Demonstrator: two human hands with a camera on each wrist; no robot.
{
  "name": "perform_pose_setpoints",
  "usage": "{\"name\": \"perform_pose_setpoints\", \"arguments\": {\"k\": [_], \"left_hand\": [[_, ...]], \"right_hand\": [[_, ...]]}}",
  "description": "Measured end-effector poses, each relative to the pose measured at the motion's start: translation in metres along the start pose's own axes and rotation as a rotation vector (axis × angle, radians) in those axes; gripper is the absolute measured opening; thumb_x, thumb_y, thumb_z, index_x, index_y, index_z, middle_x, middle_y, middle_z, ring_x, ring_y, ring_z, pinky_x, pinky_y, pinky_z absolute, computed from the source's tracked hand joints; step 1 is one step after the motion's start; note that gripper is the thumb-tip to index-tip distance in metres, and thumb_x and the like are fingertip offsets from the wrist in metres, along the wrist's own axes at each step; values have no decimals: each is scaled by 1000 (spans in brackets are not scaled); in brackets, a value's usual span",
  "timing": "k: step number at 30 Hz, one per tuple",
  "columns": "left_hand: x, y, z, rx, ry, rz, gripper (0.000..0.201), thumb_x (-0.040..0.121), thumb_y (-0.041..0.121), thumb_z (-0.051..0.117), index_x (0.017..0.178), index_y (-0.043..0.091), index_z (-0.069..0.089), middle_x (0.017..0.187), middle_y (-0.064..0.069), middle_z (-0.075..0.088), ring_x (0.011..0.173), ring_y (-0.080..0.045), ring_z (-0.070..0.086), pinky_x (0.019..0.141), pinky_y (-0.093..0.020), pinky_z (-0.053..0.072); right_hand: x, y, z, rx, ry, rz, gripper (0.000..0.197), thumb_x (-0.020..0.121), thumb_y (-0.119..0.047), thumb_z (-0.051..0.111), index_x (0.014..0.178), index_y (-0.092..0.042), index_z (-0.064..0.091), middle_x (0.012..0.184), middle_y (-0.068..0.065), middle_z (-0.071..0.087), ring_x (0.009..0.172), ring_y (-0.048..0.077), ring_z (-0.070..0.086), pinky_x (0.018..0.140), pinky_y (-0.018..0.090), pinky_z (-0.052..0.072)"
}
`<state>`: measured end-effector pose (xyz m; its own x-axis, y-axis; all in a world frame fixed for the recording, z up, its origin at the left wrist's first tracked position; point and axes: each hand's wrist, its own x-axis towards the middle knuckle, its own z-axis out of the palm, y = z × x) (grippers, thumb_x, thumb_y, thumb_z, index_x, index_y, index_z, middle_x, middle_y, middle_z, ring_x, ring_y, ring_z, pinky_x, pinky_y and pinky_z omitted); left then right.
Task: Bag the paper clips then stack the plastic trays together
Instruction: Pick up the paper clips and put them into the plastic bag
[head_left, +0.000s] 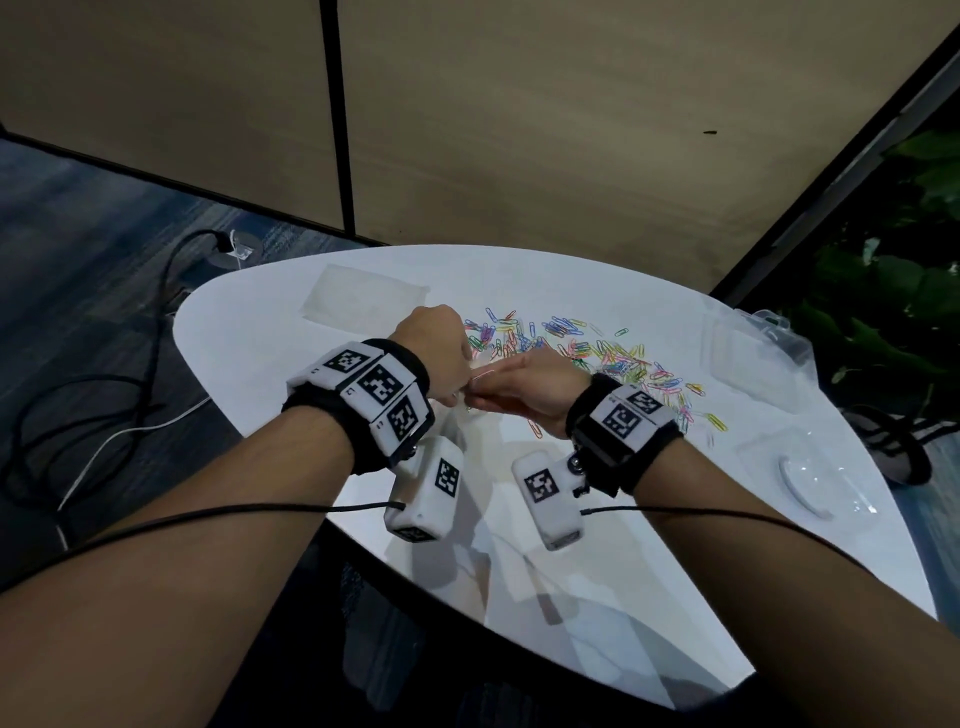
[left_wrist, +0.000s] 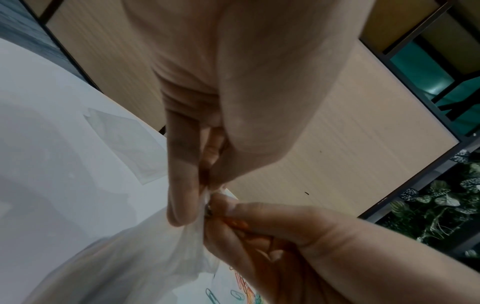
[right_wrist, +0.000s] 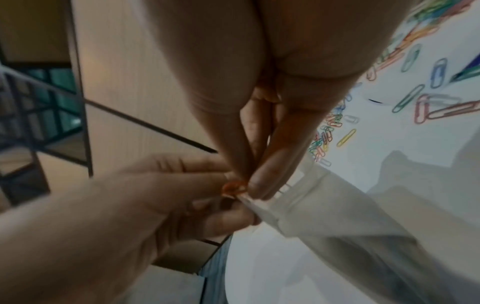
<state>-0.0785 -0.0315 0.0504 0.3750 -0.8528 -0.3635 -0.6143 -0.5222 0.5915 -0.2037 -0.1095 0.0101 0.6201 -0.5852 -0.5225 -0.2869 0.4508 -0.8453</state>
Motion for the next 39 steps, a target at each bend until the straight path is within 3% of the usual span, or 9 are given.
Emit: {"name": "perform_pose_setpoints", "arguments": {"k": [8, 13, 15, 17, 20, 26, 33, 35, 39], "left_hand": [[1, -2, -1, -22, -9, 1, 27, 88, -2, 57, 97, 11, 78, 72, -9, 75, 72, -23, 78, 83, -36, 63], [4, -5, -4, 17, 49, 2, 28, 88, -3, 56, 110, 3, 73, 92, -14, 79, 89, -28, 77, 87, -39, 62], [5, -6, -4, 19, 57, 7, 25, 89, -1, 57, 110, 0, 71, 99, -18, 76, 90, -31, 76, 85, -40, 62], [7, -8, -4, 28, 53, 5, 25, 88, -2, 59, 110, 0, 72, 100, -19, 76, 91, -32, 76, 84, -41, 63], [9, -9, -3, 41, 37, -9, 26, 86, -6, 62, 108, -1, 75, 94, -18, 78, 91, -32, 76, 85, -41, 62], [10, -2, 3, 68, 26, -18, 29, 83, -5, 66, 110, 2, 75, 100, -17, 77, 91, -33, 76, 85, -43, 62], [12, 10, 14, 66, 18, -19, 32, 86, -4, 62, 112, 9, 74, 104, -13, 78, 86, -27, 77, 85, -40, 63], [12, 15, 17, 59, 13, -21, 33, 87, -5, 59, 114, 9, 73, 100, -13, 78, 84, -27, 77, 85, -40, 63], [11, 24, 23, 38, 1, -32, 35, 90, -5, 52, 116, 8, 71, 92, -14, 78, 76, -25, 78, 84, -40, 63]], "right_hand": [[8, 1, 10, -922, 57, -257, 26, 79, -1, 68, 99, -13, 78, 96, 5, 76, 89, 17, 70, 85, 27, 54], [11, -13, -18, -552, 203, -378, 37, 87, 12, 44, 92, -6, 76, 90, 10, 73, 82, 22, 73, 84, 38, 60], [16, -3, -37, -883, 278, -404, 34, 95, -1, 45, 107, -14, 73, 111, 8, 72, 101, 23, 69, 96, 41, 54], [19, 23, -51, -1383, 156, -350, 39, 101, -27, 43, 139, -24, 51, 151, 4, 44, 138, 23, 43, 115, 43, 35], [24, 74, -65, -1815, -129, -302, 61, 101, -45, 34, 155, -26, 13, 165, 3, -4, 151, 25, 2, 121, 45, 14], [26, 105, -134, -1926, 24, -168, 63, 101, -47, 15, 155, -22, -7, 163, 0, -17, 151, 26, -8, 120, 49, 1], [33, 97, -192, -1801, 334, 72, 65, 101, -32, 37, 154, -33, -1, 164, 4, -11, 147, 43, 7, 112, 61, 28], [41, 94, -193, -1725, 344, 63, 78, 91, -14, 58, 153, -25, 12, 162, 9, 6, 139, 44, 29, 102, 56, 44], [49, 84, -185, -1754, 406, -132, 31, 90, -8, 59, 121, -5, 58, 120, 16, 56, 103, 33, 61, 84, 38, 54]]}}
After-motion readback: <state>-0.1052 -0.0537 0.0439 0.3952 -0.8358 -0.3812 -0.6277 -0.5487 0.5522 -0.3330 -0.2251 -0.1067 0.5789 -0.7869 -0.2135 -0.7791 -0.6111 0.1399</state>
